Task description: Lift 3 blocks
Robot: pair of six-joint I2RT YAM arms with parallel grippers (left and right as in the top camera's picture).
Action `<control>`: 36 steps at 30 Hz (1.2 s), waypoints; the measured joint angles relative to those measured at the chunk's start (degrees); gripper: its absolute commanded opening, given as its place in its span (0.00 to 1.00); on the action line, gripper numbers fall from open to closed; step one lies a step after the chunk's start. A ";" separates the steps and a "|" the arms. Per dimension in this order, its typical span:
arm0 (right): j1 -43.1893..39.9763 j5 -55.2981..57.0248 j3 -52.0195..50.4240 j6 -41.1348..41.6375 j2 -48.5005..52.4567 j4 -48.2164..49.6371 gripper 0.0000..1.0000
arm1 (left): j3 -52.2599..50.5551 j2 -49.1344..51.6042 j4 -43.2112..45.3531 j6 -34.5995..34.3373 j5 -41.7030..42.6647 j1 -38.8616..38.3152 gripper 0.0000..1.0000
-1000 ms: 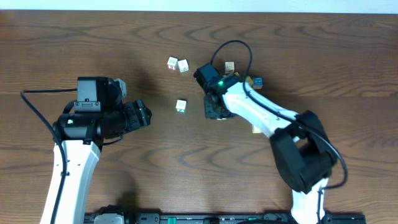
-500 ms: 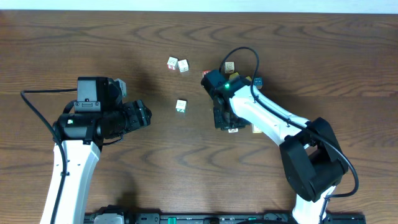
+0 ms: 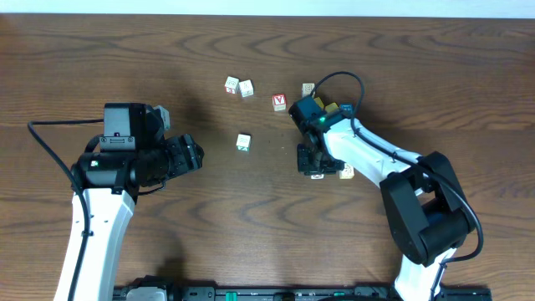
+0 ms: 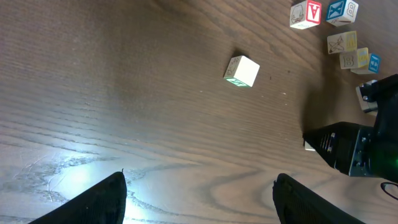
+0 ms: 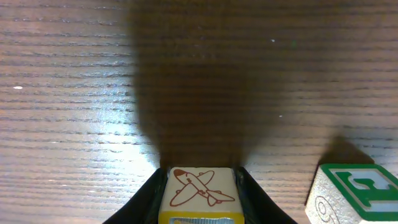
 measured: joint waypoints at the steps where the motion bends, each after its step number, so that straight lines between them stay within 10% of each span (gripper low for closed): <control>1: -0.26 -0.20 0.00 -0.07 0.00 -0.11 0.24 | 0.00 0.00 -0.02 0.02 0.00 0.00 0.76; 36: -1.75 -0.59 4.37 -5.16 0.00 -4.33 0.56 | 0.00 0.00 -0.02 0.02 0.02 0.00 0.76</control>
